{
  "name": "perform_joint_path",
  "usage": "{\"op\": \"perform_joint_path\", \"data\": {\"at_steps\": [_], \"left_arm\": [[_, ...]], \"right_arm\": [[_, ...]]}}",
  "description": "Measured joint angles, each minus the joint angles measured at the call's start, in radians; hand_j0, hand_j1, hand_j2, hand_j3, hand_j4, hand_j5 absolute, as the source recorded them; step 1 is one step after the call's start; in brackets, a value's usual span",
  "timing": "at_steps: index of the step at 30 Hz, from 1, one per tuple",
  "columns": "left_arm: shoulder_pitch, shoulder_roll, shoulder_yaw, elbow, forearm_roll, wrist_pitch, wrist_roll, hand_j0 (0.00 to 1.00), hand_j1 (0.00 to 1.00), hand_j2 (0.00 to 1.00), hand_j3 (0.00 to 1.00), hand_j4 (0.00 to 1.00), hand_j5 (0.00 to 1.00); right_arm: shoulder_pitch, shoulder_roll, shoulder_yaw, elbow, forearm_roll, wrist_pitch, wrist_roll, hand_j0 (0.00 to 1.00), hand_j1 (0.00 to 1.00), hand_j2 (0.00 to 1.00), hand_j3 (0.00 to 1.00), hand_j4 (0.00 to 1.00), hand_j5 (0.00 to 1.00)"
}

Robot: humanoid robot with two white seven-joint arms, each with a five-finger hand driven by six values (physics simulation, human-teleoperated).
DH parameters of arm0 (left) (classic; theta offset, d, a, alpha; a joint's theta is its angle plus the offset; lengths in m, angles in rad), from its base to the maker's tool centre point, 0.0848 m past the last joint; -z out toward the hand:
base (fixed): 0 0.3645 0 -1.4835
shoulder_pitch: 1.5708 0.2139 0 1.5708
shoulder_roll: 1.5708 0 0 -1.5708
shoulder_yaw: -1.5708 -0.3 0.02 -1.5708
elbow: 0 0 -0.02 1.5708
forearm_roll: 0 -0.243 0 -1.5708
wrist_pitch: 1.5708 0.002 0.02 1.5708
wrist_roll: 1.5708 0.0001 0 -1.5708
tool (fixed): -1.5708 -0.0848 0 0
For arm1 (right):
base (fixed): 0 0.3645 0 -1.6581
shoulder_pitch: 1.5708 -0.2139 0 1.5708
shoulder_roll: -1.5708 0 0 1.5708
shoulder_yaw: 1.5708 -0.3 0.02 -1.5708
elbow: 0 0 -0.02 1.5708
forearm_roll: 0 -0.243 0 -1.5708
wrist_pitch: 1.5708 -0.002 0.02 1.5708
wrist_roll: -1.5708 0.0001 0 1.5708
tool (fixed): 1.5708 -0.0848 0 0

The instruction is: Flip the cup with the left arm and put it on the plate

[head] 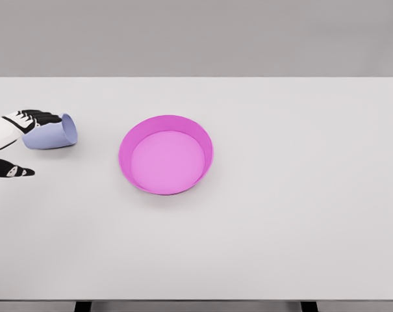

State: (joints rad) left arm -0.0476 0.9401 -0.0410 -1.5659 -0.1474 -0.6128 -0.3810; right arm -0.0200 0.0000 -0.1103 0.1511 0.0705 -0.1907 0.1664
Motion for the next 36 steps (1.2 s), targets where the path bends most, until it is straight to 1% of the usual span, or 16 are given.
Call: {"op": "perform_joint_path", "data": {"at_steps": [2, 7, 10, 12, 15, 17, 20, 23, 24, 25, 27, 30, 33, 36], "left_arm": [[0.002, 0.001, 0.002, 0.000, 0.000, 0.000, 0.000, 1.00, 1.00, 1.00, 1.00, 1.00, 1.00], [0.046, 0.001, 0.020, 0.002, 0.001, 0.000, 0.001, 1.00, 1.00, 1.00, 1.00, 1.00, 1.00], [0.095, -0.004, 0.058, 0.004, 0.001, 0.000, 0.001, 1.00, 1.00, 1.00, 1.00, 1.00, 1.00], [0.095, -0.028, 0.089, 0.005, 0.002, 0.000, -0.001, 1.00, 1.00, 1.00, 1.00, 1.00, 1.00], [0.091, -0.049, 0.108, 0.004, 0.002, 0.000, -0.013, 1.00, 1.00, 1.00, 1.00, 1.00, 1.00], [0.078, -0.055, 0.109, 0.006, 0.001, 0.000, -0.041, 1.00, 1.00, 1.00, 1.00, 1.00, 1.00], [0.075, -0.055, 0.100, 0.008, -0.013, 0.000, -0.096, 1.00, 1.00, 1.00, 1.00, 1.00, 1.00], [0.072, -0.052, 0.096, 0.009, -0.019, 0.000, -0.118, 1.00, 1.00, 1.00, 1.00, 1.00, 1.00], [0.055, -0.051, 0.096, 0.009, -0.020, -0.001, -0.121, 1.00, 1.00, 1.00, 1.00, 1.00, 1.00], [0.025, -0.051, 0.096, 0.013, -0.019, 0.000, -0.124, 1.00, 1.00, 1.00, 1.00, 1.00, 1.00], [-0.020, -0.050, 0.097, 0.038, -0.020, 0.000, -0.127, 1.00, 1.00, 1.00, 1.00, 1.00, 1.00], [-0.087, -0.049, 0.097, 0.120, -0.020, 0.001, -0.133, 1.00, 1.00, 1.00, 1.00, 1.00, 1.00], [-0.103, -0.049, 0.096, 0.187, -0.028, 0.000, -0.144, 1.00, 1.00, 1.00, 1.00, 1.00, 1.00], [-0.136, -0.049, 0.094, 0.213, -0.065, 0.000, -0.156, 1.00, 1.00, 1.00, 1.00, 1.00, 1.00]], "right_arm": [[0.002, 0.000, -0.003, 0.000, 0.000, 0.000, -0.001, 1.00, 1.00, 1.00, 1.00, 1.00, 1.00], [0.002, 0.000, -0.003, 0.000, 0.000, 0.000, 0.000, 1.00, 1.00, 1.00, 1.00, 1.00, 1.00], [0.002, 0.000, -0.002, 0.000, 0.000, 0.001, 0.000, 1.00, 1.00, 1.00, 1.00, 1.00, 1.00], [0.002, 0.000, -0.002, 0.001, 0.000, 0.001, 0.000, 1.00, 1.00, 1.00, 1.00, 1.00, 1.00], [0.002, 0.000, -0.001, 0.001, 0.000, 0.001, 0.000, 1.00, 1.00, 1.00, 1.00, 1.00, 1.00], [0.002, 0.000, -0.001, 0.001, 0.000, 0.001, 0.000, 1.00, 1.00, 1.00, 1.00, 1.00, 1.00], [0.002, 0.000, -0.001, 0.001, 0.000, 0.001, 0.001, 1.00, 1.00, 1.00, 1.00, 1.00, 1.00], [0.002, 0.000, -0.001, 0.001, 0.000, 0.001, 0.000, 1.00, 1.00, 1.00, 1.00, 1.00, 1.00], [0.002, 0.000, -0.001, 0.001, 0.000, 0.001, 0.000, 1.00, 1.00, 1.00, 1.00, 1.00, 1.00], [0.002, 0.000, 0.000, 0.001, 0.000, 0.001, 0.000, 1.00, 1.00, 1.00, 1.00, 1.00, 1.00], [0.002, 0.000, 0.000, 0.001, 0.000, 0.001, 0.000, 1.00, 1.00, 1.00, 1.00, 1.00, 1.00], [0.002, 0.000, 0.000, 0.001, 0.000, 0.001, 0.000, 1.00, 1.00, 1.00, 1.00, 1.00, 1.00], [0.002, 0.000, 0.000, 0.001, 0.000, 0.001, 0.001, 1.00, 1.00, 1.00, 1.00, 1.00, 1.00], [0.002, 0.000, 0.000, 0.001, 0.000, 0.001, 0.001, 1.00, 1.00, 1.00, 1.00, 1.00, 1.00]]}}
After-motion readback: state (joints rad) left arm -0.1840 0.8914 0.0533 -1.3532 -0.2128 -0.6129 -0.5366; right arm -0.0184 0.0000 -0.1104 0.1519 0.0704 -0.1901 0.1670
